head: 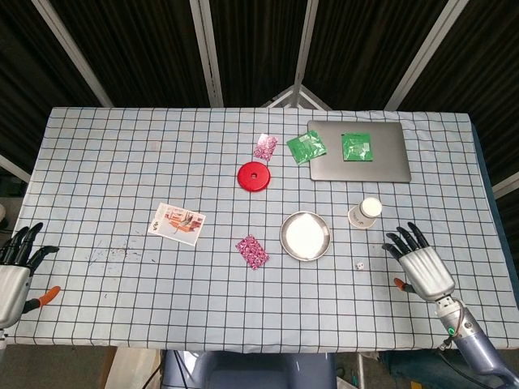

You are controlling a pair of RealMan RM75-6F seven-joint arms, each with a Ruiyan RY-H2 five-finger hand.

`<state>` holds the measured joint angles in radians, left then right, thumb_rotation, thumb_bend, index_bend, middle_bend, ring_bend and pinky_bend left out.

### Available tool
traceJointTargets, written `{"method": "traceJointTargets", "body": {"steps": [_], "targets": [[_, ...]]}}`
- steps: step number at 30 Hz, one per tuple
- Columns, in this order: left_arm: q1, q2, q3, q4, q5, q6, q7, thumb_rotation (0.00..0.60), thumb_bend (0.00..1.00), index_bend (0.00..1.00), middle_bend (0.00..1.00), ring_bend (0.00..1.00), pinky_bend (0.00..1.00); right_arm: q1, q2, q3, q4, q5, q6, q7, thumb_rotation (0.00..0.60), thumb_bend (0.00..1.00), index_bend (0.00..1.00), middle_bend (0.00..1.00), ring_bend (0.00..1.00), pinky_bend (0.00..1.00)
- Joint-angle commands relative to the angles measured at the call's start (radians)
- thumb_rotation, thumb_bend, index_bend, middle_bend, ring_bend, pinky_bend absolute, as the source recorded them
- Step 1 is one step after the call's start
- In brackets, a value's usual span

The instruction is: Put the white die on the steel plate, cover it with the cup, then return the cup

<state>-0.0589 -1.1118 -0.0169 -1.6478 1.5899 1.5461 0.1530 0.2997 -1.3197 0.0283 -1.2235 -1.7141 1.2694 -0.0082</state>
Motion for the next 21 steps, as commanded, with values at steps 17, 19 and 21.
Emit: {"method": "traceJointTargets", "body": {"steps": [17,19,21], "targets": [[-0.004,-0.02,-0.008,-0.006,-0.013,0.0,0.03,0.6,0.24,0.29,0.0,0.0,0.13,0.08,-0.073,-0.036,0.083,-0.015,-0.059,0.077,0.6,0.27,0.33,0.2,0.12,0.0],[-0.004,-0.023,-0.007,-0.006,-0.013,-0.002,0.033,0.6,0.24,0.29,0.0,0.0,0.13,0.085,-0.082,-0.04,0.091,-0.016,-0.057,0.088,0.6,0.27,0.33,0.2,0.12,0.0],[-0.006,-0.025,-0.006,-0.006,-0.013,-0.005,0.041,0.6,0.24,0.29,0.0,0.0,0.13,0.089,-0.089,-0.044,0.098,-0.017,-0.059,0.097,0.6,0.27,0.33,0.2,0.12,0.0]]}}
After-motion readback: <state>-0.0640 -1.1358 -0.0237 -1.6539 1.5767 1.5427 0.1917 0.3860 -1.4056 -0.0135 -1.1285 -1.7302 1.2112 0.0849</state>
